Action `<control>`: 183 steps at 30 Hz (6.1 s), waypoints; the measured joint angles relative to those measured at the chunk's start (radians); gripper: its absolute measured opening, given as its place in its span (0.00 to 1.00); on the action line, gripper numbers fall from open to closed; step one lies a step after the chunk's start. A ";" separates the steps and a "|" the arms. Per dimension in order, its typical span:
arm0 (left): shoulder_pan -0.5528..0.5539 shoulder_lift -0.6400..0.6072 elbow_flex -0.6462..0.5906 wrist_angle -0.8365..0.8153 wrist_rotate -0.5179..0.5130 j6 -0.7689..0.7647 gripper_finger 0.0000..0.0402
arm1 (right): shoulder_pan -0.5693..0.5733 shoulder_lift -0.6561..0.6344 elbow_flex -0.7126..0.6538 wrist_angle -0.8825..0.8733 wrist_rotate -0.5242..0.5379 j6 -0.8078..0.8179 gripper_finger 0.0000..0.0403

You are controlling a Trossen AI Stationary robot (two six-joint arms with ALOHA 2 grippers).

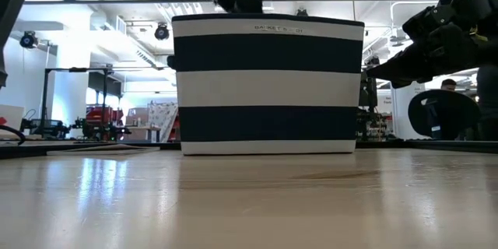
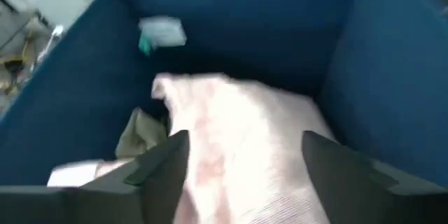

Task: Sort clothes
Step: Put the pink long sleeve into the blue laundry bin, then return to Home Position

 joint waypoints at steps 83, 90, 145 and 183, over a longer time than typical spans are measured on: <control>-0.155 -0.884 -1.005 0.572 0.239 -0.068 0.00 | 0.000 -0.002 0.000 0.091 0.026 -0.072 0.00; -0.155 -1.040 -1.268 0.778 0.240 -0.160 0.00 | 0.000 -0.002 0.000 0.091 -0.008 -0.066 0.00; -0.156 -1.789 -1.730 0.630 0.149 -0.291 0.00 | 0.003 -0.440 -0.002 -0.185 -0.004 -0.004 0.00; -0.158 -1.789 -1.731 0.695 0.088 -0.246 0.00 | 0.211 -0.455 -0.002 -0.181 0.221 0.001 0.00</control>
